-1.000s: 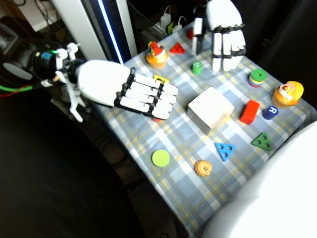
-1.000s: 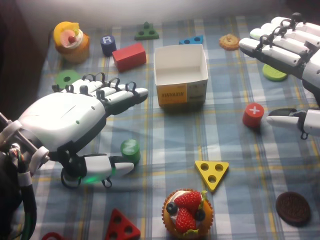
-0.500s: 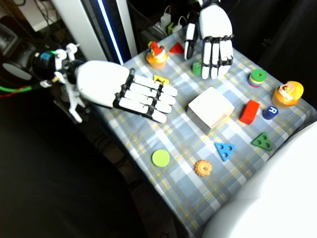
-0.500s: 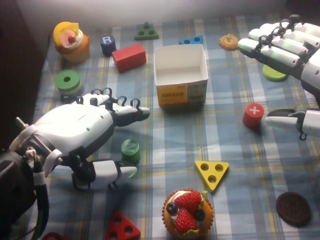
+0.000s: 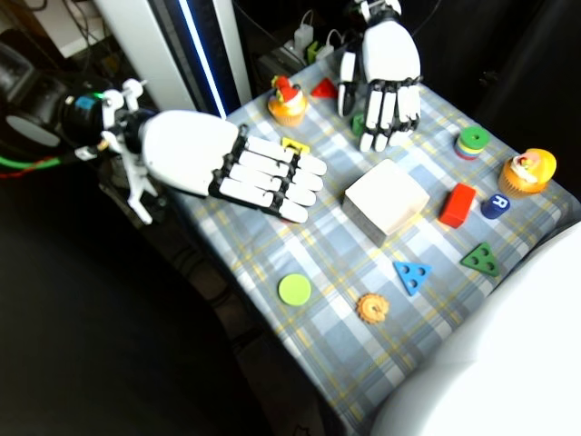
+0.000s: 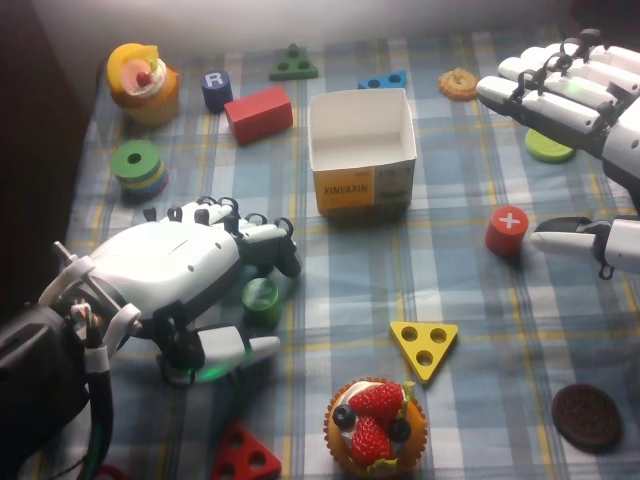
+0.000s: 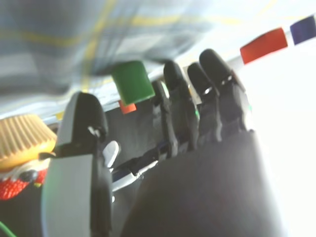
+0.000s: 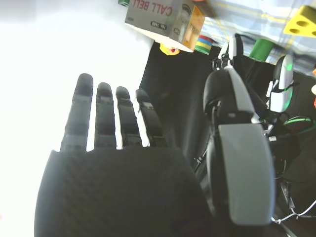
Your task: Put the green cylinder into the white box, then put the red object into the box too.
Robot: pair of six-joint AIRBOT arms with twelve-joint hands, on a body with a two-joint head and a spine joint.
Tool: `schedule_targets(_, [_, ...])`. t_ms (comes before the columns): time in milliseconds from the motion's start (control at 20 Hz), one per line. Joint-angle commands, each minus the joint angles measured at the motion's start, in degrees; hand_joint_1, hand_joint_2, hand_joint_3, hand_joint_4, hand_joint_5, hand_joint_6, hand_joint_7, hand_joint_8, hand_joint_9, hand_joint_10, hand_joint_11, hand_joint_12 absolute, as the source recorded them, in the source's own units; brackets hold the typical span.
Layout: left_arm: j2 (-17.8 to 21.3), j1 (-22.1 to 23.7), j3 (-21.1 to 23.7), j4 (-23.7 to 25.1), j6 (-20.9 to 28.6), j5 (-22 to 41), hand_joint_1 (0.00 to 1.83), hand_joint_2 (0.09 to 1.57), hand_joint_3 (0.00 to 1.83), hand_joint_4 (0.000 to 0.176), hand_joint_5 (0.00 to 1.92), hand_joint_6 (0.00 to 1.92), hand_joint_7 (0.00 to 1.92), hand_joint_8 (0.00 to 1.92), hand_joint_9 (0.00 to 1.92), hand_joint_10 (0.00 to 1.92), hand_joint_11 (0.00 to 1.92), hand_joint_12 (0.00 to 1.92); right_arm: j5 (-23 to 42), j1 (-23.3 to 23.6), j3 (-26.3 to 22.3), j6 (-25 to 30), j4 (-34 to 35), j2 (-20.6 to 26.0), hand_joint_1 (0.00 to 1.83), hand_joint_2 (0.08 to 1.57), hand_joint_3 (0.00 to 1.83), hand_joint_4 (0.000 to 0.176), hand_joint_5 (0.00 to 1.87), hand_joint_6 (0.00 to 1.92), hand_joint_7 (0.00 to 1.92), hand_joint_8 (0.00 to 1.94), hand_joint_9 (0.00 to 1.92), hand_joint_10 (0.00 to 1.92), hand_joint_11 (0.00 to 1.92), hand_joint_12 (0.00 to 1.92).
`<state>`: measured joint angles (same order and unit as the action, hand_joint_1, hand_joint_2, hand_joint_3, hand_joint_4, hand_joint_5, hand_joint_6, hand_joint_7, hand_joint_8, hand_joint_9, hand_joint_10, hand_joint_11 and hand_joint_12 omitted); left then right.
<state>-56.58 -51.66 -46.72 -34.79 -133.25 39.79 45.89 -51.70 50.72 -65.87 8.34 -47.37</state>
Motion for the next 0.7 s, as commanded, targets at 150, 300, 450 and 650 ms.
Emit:
schedule_targets(150, [-1.6, 0.6, -2.3, 0.0, 0.1, 3.6, 1.15, 1.3, 0.0, 0.0, 0.62, 1.35, 0.72, 1.64, 0.37, 1.52, 0.0, 1.86, 6.7, 0.3, 0.1, 0.3, -0.1, 0.0, 0.56, 1.2, 0.0, 0.0, 0.0, 0.0, 0.0, 0.0, 0.0, 0.0, 0.0, 0.38])
schedule_targets(300, [-1.2, 2.2, -1.9, 1.2, 0.1, 6.4, 1.13, 1.33, 0.0, 0.0, 0.54, 1.45, 0.69, 1.69, 0.37, 1.63, 0.0, 1.92, 6.7, 0.3, 0.1, 0.4, -0.1, 0.0, 0.57, 1.2, 0.0, 0.0, 0.0, 0.0, 0.0, 0.0, 0.0, 0.0, 0.0, 0.32])
schedule_targets(450, [-0.6, 4.5, -1.6, 3.1, 0.1, 8.9, 1.13, 1.33, 0.0, 0.0, 0.58, 1.39, 0.65, 1.76, 0.34, 1.77, 0.08, 1.92, 6.7, 0.3, 0.1, 0.4, 0.0, 0.0, 0.57, 1.2, 0.0, 0.0, 0.0, 0.0, 0.0, 0.0, 0.0, 0.0, 0.0, 0.19])
schedule_targets(650, [-1.0, 9.2, -3.0, 4.7, 0.1, 10.4, 1.16, 1.29, 0.0, 0.0, 0.61, 1.35, 0.74, 1.63, 0.46, 1.91, 0.29, 1.92, 6.7, 0.3, 0.2, 0.4, -0.1, 0.0, 0.57, 1.21, 0.0, 0.0, 0.0, 0.0, 0.0, 0.0, 0.0, 0.0, 0.0, 0.1])
